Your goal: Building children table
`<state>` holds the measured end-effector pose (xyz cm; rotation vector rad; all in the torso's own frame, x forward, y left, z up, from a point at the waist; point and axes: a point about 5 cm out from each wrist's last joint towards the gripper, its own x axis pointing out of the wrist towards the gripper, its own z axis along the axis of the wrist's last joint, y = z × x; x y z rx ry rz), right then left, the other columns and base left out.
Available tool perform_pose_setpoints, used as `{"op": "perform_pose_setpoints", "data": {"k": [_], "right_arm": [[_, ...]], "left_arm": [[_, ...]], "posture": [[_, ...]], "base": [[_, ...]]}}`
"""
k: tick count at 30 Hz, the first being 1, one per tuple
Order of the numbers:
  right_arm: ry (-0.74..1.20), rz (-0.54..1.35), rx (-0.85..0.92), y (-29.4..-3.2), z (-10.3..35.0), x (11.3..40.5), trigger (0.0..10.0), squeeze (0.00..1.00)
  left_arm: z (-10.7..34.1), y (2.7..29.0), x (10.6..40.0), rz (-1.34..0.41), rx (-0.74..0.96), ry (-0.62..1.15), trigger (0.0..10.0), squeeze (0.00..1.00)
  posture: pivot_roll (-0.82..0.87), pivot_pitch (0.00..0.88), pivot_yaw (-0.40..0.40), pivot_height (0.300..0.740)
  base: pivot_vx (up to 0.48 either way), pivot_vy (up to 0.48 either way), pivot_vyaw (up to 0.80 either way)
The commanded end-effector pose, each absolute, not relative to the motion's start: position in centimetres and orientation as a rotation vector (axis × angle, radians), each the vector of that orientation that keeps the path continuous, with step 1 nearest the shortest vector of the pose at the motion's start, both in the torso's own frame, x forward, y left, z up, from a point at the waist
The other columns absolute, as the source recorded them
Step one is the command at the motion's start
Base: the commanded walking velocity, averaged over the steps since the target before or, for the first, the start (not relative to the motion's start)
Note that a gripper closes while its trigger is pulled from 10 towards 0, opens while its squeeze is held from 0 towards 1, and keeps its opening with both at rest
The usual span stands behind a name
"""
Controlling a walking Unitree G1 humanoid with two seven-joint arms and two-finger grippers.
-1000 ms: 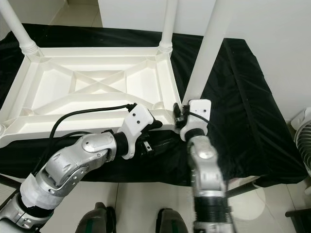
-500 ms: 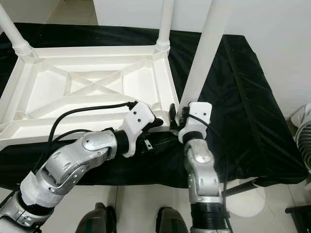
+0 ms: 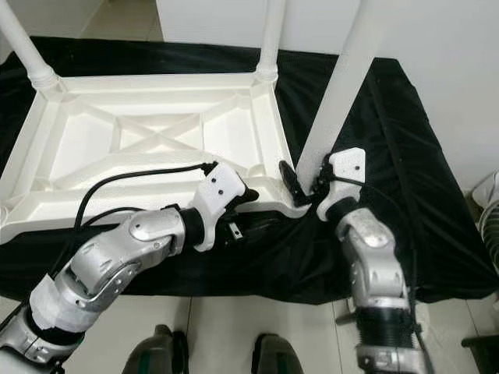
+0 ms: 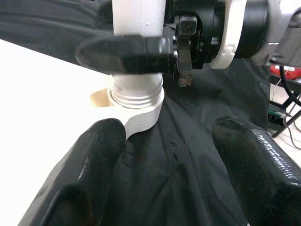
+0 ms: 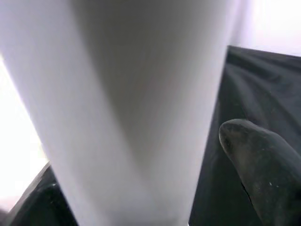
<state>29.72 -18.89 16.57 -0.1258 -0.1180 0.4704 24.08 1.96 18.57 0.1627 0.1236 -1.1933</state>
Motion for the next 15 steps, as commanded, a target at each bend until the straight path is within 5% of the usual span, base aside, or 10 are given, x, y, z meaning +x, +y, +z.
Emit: {"op": "perform_pose_setpoints", "data": {"k": [1, 6, 8, 9, 11, 15], "right_arm": [[-0.077, 0.571, -0.16, -18.5, 15.5, 30.1, 10.0, 0.0], [-0.051, 0.63, -0.186, -17.7, 14.6, 31.3, 10.0, 0.0], [-0.047, 0.643, -0.193, -17.6, 14.4, 31.5, 9.3, 0.0], [-0.046, 0.655, -0.194, -17.6, 14.2, 31.7, 7.6, 0.0], [-0.056, 0.683, -0.175, -17.4, 14.1, 31.9, 0.0, 0.0], [-0.068, 0.7, -0.16, -17.4, 14.2, 32.0, 0.0, 0.0]], "left_arm": [[18.4, 2.1, 24.1, -1.241, 0.163, 0.14, 10.0, 0.0], [18.4, 2.2, 24.2, -1.233, 0.164, 0.138, 10.0, 0.0], [18.4, 2.2, 24.2, -1.23, 0.163, 0.138, 10.0, 0.0], [18.4, 2.2, 24.2, -1.228, 0.162, 0.138, 10.0, 0.0], [18.4, 2.1, 24.2, -1.228, 0.161, 0.133, 10.0, 0.0], [18.5, 2.0, 24.2, -1.228, 0.161, 0.128, 10.0, 0.0]], "posture": [[-0.05, 0.099, 0.012, 0.74], [-0.05, 0.091, 0.012, 0.74], [-0.05, 0.091, 0.012, 0.74], [-0.04, 0.09, 0.014, 0.74], [-0.04, 0.069, 0.018, 0.74], [-0.04, 0.069, 0.018, 0.74]], "base": [[0.0, 0.0, 0.0], [0.0, 0.0, 0.0], [0.0, 0.0, 0.0], [0.0, 0.0, 0.0], [0.0, 0.0, 0.0], [0.0, 0.0, 0.0]]}}
